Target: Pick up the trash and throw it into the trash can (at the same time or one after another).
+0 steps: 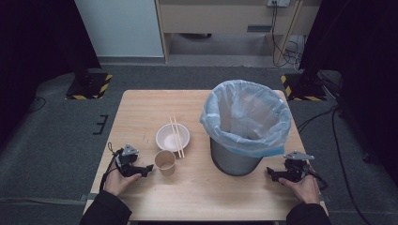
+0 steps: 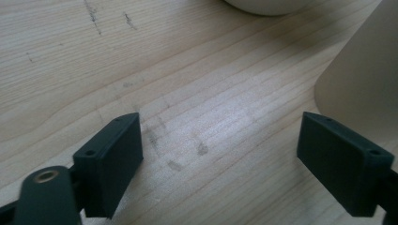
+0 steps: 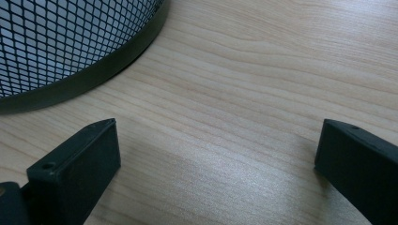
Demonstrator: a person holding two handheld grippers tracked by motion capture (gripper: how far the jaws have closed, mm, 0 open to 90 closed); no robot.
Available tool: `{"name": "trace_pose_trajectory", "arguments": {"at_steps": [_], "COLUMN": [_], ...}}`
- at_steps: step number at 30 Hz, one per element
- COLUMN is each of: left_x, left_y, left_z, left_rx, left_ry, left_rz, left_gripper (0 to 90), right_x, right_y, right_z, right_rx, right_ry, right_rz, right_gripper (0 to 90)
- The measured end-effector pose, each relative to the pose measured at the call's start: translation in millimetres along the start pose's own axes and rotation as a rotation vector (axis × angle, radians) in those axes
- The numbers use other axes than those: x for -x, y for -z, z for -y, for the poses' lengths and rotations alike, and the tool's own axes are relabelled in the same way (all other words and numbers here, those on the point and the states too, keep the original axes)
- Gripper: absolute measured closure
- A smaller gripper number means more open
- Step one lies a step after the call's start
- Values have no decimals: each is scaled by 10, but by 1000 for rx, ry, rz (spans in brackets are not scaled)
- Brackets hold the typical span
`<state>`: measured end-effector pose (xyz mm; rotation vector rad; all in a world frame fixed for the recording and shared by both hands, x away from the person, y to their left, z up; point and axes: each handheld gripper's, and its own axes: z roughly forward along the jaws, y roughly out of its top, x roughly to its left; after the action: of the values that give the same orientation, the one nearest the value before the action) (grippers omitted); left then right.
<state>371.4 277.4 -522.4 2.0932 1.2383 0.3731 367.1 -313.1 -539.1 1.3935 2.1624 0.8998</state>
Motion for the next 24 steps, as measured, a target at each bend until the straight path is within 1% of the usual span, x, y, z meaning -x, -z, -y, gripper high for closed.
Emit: {"name": "trace_pose_trajectory", "arguments": {"at_steps": [1,3,4,7,9,15,17,19,20,21,22,24], "left_x": [-6,-25,-40,-86,-109,-98,-72,-28,-10,-10,47,94], "left_y": [28,96,129,237,311,529,587,634,649,649,690,722], "left_z": [-13,-34,-41,-57,-75,-174,-210,-248,-265,-265,-314,-356], "left_rx": [10,49,71,121,160,276,316,349,361,361,396,426], "left_ry": [0,18,32,96,118,105,109,99,94,94,81,77], "left_rz": [-11,-33,-41,-63,-67,-102,-87,-81,-79,-79,-70,-67], "left_gripper": [152,164,164,181,181,178,182,188,193,200,202,203], "right_x": [1,3,3,4,5,3,5,5,4,4,4,4], "right_y": [0,1,1,1,2,4,3,6,9,10,10,10], "right_z": [0,1,1,1,2,2,3,6,7,8,8,8], "right_rx": [0,1,0,1,1,-2,0,0,-1,-1,-1,-1], "right_ry": [1,3,3,3,4,0,3,4,2,2,2,1], "right_rz": [-1,-3,-3,-4,-5,-7,-6,-6,-8,-8,-8,-9], "right_gripper": [7,7,6,7,7,7,7,7,6,7,6,7]}}
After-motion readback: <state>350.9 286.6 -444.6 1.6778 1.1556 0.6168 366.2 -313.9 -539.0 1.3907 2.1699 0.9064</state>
